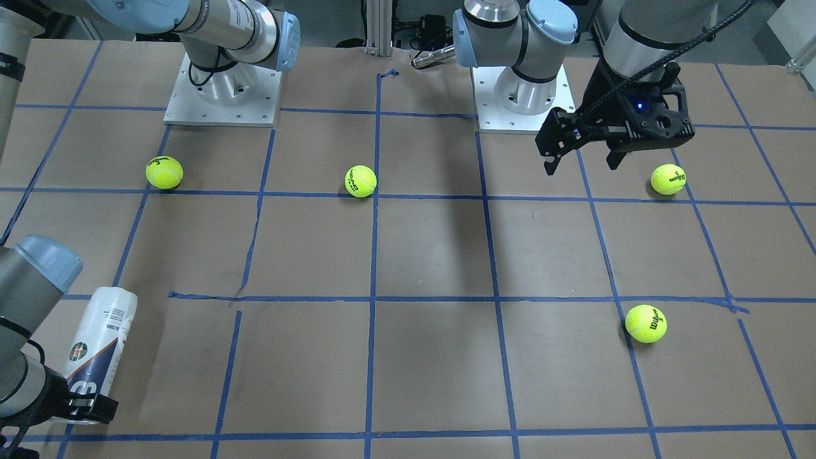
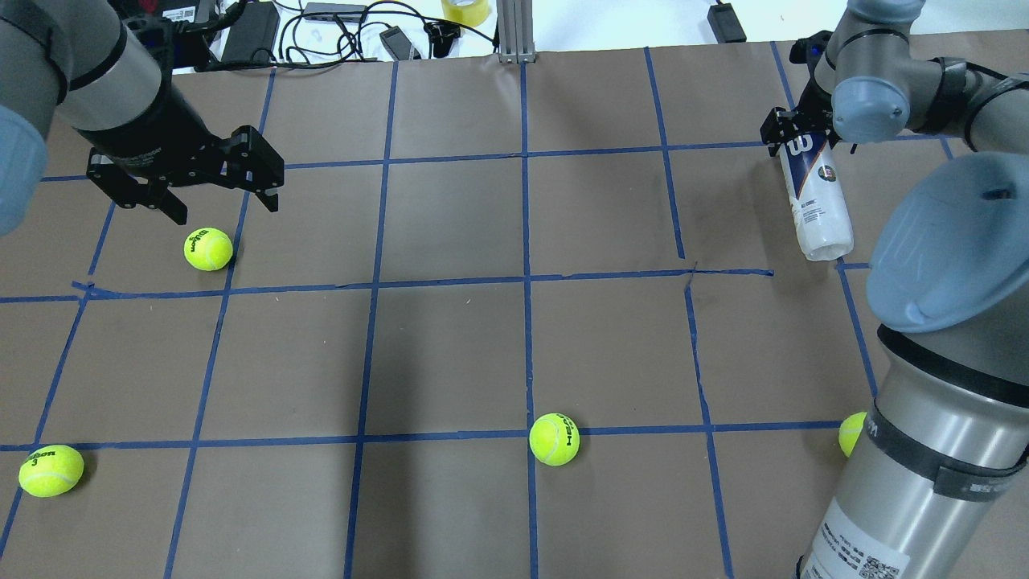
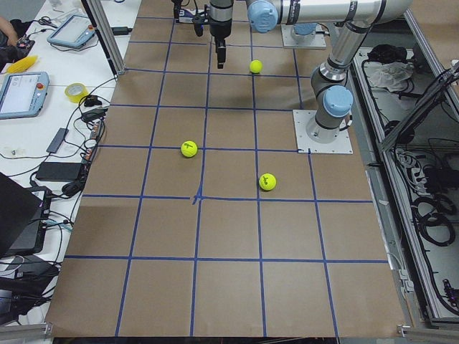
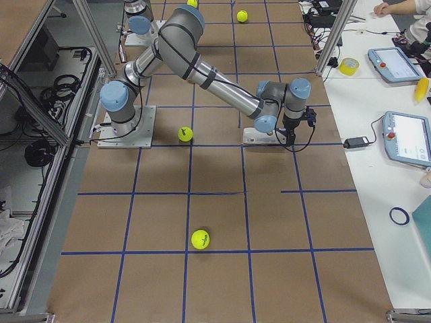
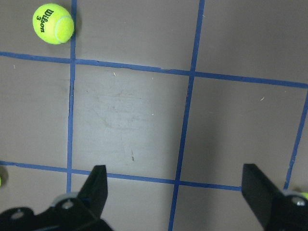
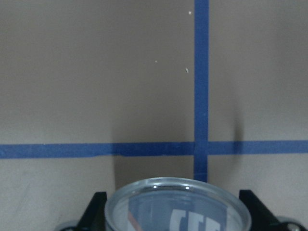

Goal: Lift up tennis ball bucket
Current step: 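Lower the right gripper and close it around the can's top, then carry the can with the right gripper toward the table center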

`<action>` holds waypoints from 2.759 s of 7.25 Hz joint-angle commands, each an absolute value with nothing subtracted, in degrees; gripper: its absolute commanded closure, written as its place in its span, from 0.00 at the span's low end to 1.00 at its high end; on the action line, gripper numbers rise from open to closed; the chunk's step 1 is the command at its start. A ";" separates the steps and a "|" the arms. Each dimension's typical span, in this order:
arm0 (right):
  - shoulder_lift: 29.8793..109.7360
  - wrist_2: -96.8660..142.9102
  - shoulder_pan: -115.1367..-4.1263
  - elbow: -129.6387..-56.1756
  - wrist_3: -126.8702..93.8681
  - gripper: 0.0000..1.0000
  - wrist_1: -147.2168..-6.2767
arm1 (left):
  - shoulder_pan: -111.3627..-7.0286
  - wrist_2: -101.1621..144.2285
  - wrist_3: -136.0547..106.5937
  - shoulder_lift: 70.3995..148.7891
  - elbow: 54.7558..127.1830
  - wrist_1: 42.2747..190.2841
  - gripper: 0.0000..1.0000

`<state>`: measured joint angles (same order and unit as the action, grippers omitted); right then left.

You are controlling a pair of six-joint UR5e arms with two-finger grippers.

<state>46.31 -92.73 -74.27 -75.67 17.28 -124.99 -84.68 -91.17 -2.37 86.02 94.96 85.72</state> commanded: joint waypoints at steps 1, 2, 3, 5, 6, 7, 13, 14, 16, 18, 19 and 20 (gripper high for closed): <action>46.32 -92.46 -74.27 -75.67 20.39 0.17 -125.15 | -84.11 -91.14 -2.37 85.96 94.66 85.61 0.00; 46.49 -91.85 -74.27 -75.59 20.39 0.34 -124.90 | -84.02 -91.23 -2.37 85.87 94.57 85.61 0.00; 46.93 -91.76 -74.27 -75.50 20.39 0.41 -124.98 | -83.85 -91.14 -2.37 85.87 94.40 85.61 0.00; 50.51 -88.45 -75.05 -75.41 20.39 0.48 -124.02 | -80.26 -90.27 -2.37 85.70 93.61 85.78 0.00; 53.06 -85.11 -76.89 -75.50 22.13 0.49 -122.80 | -80.07 -90.26 -2.37 85.69 93.52 85.87 0.00; 53.87 -82.12 -80.73 -75.50 23.37 0.47 -122.09 | -80.07 -90.44 -2.37 85.69 93.69 85.96 0.00; 59.07 -81.19 -107.27 -77.43 50.39 0.49 -121.11 | -79.98 -90.79 -2.46 85.52 93.95 86.22 0.00; 58.54 -81.30 -109.66 -77.69 54.36 0.49 -121.11 | -79.98 -90.79 -2.37 85.52 93.96 86.22 0.00; 57.22 -82.08 -113.10 -80.58 61.05 0.60 -122.77 | -79.98 -90.27 -2.37 85.43 94.13 86.22 0.00; 56.69 -82.00 -115.56 -82.96 65.46 0.53 -130.21 | -79.98 -90.26 -2.37 85.43 94.13 86.22 0.00; 55.82 -81.39 -115.58 -83.14 65.74 0.46 -130.95 | -79.98 -90.35 -2.37 85.43 94.13 86.22 0.00; 55.29 -81.39 -116.36 -83.49 65.66 0.45 -130.96 | -79.98 -90.44 -2.37 85.52 94.22 86.31 0.00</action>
